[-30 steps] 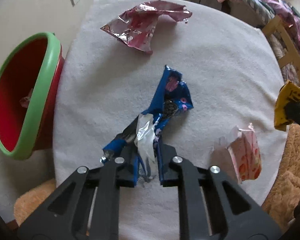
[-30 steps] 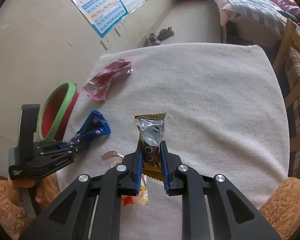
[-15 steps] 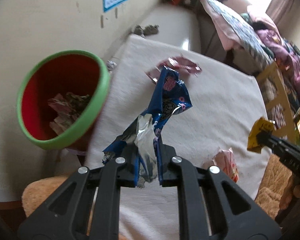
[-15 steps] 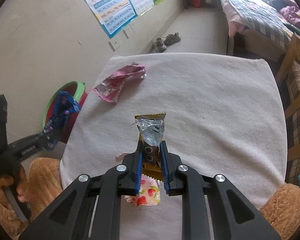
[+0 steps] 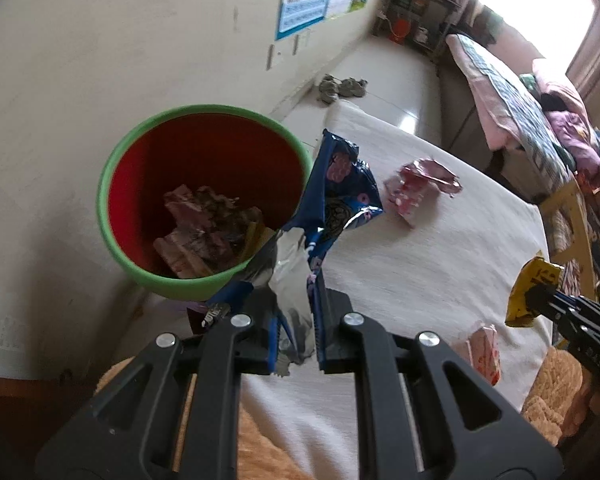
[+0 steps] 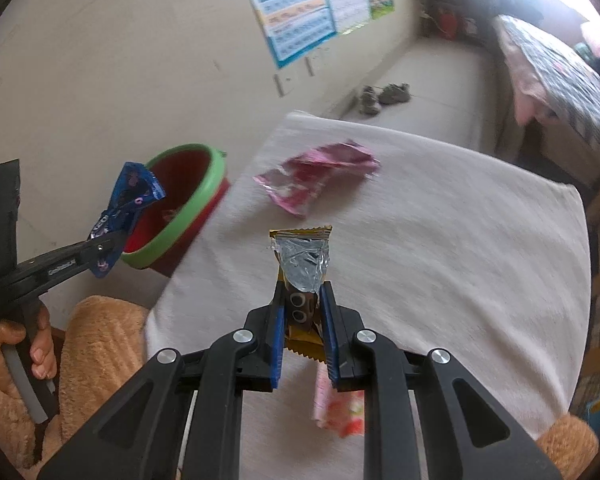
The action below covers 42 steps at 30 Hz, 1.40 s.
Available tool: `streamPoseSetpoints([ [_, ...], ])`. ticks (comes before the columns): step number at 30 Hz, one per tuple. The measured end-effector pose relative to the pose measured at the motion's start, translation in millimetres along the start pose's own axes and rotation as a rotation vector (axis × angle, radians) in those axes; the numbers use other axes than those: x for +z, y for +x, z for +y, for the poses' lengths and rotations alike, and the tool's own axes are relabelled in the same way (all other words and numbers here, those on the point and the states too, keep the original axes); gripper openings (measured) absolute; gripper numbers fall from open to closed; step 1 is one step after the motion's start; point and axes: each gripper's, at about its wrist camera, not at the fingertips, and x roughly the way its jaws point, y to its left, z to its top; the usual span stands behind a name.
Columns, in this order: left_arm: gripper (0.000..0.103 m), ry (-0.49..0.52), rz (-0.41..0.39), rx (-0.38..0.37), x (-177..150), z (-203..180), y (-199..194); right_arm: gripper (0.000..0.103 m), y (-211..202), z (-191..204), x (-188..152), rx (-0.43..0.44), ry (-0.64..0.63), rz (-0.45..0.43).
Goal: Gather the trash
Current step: 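Carry the blue wrapper and gold candy wrapper over the red bin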
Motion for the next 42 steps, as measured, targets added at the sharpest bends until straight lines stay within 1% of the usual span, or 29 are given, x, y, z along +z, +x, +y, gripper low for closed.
streamPoseSetpoints([
  [8, 0.013, -0.066, -0.019, 0.023, 0.1, 32.3, -2.8, 0.018, 16.1, 38.6, 26.8, 0.035, -0.086, -0.001],
  [19, 0.013, -0.155, -0.035, 0.059, 6.8, 77.0, -2.2, 0.017, 46.2, 84.9, 58.7, 0.081, -0.156, 0.010],
  [24, 0.013, -0.185, -0.044, 0.092, 15.7, 92.9, 3.6, 0.018, 60.2, 107.5, 75.8, 0.105, -0.200, 0.001],
  [26, 0.013, -0.192, -0.039, 0.119, 18.9, 99.6, 10.1, 0.018, 65.8, 115.9, 83.7, 0.118, -0.209, 0.001],
  [28, 0.013, -0.212, -0.029, 0.117, 20.8, 105.8, 15.2, 0.018, 70.4, 123.8, 90.2, 0.130, -0.220, -0.002],
  [32, 0.013, -0.216, -0.027, 0.119, 26.4, 109.3, 21.3, 0.018, 81.2, 139.6, 101.0, 0.145, -0.246, 0.001],
  [37, 0.013, -0.212, -0.031, 0.118, 33.9, 111.1, 27.1, 0.018, 92.1, 160.2, 104.8, 0.167, -0.299, 0.014],
  [42, 0.013, -0.212, -0.033, 0.118, 38.9, 113.7, 29.4, 0.018, 102.4, 171.9, 105.3, 0.160, -0.346, 0.016],
])
